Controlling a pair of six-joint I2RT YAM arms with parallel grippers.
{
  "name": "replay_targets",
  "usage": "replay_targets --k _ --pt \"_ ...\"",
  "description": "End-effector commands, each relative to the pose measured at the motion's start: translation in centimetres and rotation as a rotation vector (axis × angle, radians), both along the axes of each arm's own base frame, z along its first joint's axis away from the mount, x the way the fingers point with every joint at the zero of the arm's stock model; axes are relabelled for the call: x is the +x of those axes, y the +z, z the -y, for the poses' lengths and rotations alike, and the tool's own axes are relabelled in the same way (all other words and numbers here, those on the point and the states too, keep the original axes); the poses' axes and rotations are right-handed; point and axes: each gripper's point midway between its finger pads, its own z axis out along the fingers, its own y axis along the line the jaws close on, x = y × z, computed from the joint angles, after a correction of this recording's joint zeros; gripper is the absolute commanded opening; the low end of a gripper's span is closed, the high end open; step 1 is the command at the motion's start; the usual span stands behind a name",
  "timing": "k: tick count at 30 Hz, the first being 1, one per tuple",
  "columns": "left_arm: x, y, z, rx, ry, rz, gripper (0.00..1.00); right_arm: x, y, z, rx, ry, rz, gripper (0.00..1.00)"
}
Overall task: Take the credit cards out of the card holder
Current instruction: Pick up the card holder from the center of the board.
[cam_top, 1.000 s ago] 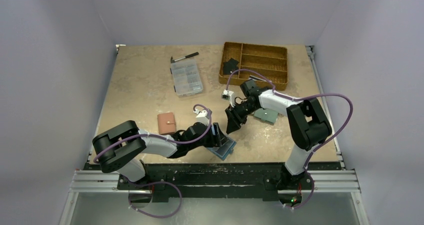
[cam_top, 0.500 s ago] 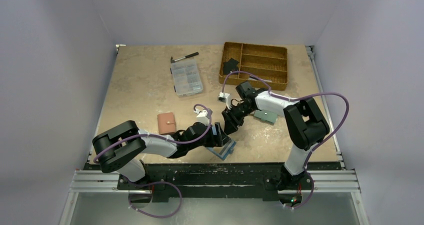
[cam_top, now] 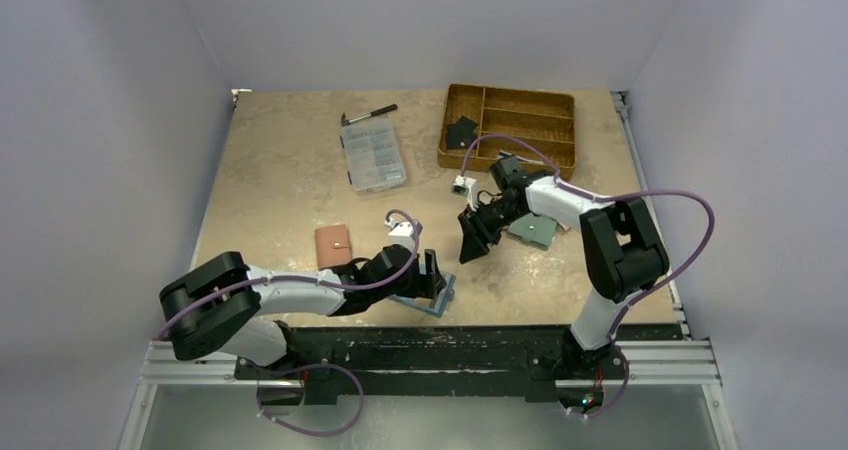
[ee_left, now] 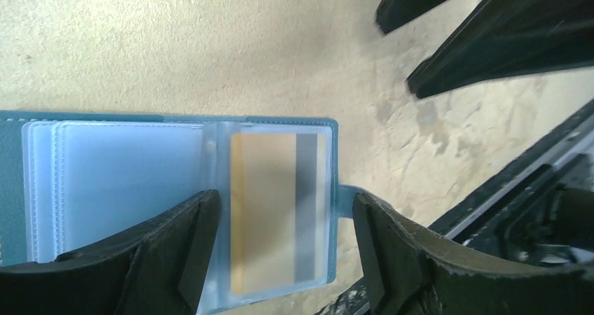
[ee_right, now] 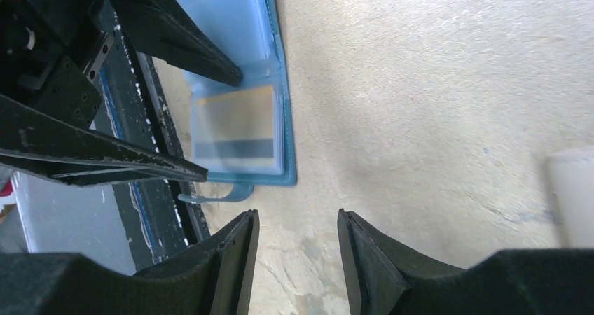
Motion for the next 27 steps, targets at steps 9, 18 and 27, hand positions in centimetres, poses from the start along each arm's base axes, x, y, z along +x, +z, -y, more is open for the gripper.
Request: replay_targets --k 9,18,27 --pt "-1.6 -2.0 -2.3 0.407 -0.049 -0.001 0.74 1.2 3.3 0.0 0.065 0.02 0.114 0.53" --pt "-2.2 -2.7 -1.1 0.458 -0.07 -0.024 0.76 1.1 3.3 0.0 0.067 0.023 0.11 0.53" --pt "-2.2 -3.7 -1.7 0.542 -0.05 -0.038 0.75 1.0 3.4 -0.1 0.075 0.026 0.103 0.53"
